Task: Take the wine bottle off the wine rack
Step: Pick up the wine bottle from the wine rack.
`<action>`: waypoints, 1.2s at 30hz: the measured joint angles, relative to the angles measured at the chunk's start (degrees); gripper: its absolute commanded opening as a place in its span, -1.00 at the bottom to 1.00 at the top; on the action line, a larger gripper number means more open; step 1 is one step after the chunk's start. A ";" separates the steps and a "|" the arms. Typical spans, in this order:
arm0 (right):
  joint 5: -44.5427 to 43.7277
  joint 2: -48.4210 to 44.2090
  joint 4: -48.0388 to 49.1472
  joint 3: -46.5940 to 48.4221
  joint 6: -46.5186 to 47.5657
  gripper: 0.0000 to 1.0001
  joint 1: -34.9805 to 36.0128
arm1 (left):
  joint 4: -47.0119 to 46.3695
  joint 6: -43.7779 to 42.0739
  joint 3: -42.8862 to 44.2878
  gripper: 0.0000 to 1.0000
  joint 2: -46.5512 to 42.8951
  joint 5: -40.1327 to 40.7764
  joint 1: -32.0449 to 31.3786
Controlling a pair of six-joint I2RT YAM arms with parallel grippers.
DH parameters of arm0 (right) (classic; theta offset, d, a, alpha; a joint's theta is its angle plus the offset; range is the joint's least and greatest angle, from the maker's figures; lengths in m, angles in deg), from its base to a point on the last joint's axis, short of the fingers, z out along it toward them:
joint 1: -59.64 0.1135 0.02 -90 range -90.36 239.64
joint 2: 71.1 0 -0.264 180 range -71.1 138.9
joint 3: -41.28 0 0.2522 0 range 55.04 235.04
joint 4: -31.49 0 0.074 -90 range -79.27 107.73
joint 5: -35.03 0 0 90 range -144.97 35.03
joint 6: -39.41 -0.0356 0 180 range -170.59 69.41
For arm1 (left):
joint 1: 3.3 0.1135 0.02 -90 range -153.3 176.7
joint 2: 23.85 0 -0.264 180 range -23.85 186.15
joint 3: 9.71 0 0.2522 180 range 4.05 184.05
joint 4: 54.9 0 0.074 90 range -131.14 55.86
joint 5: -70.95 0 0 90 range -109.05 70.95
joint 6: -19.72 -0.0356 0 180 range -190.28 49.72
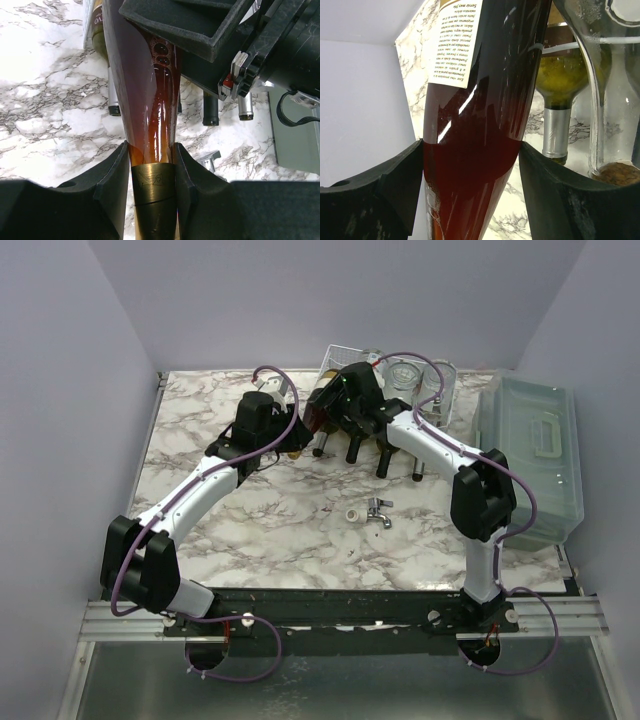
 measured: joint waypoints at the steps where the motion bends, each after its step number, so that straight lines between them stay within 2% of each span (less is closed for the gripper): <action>1: 0.02 0.00 0.11 -0.09 0.00 0.37 0.00 | 0.07 0.07 0.00 -1.00 0.00 0.00 0.00; 11: 0.28 0.02 0.83 -0.24 1.62 0.65 0.28 | -0.39 0.24 0.00 -1.00 0.04 -0.02 0.11; 19: 0.74 0.26 1.33 -0.26 2.67 0.65 0.42 | -0.50 0.33 0.00 -1.00 0.20 -0.04 0.11; 25: 2.29 1.97 2.29 -0.04 2.14 0.52 0.46 | -0.83 0.92 0.02 -1.00 0.37 -0.20 0.11; 30: 2.43 2.71 1.57 0.98 0.92 0.29 0.52 | -1.09 0.90 0.02 -1.00 0.61 -0.17 0.22; 36: 2.36 2.73 1.55 1.01 0.76 -0.21 0.50 | -1.27 0.90 0.02 -1.00 0.70 -0.22 0.22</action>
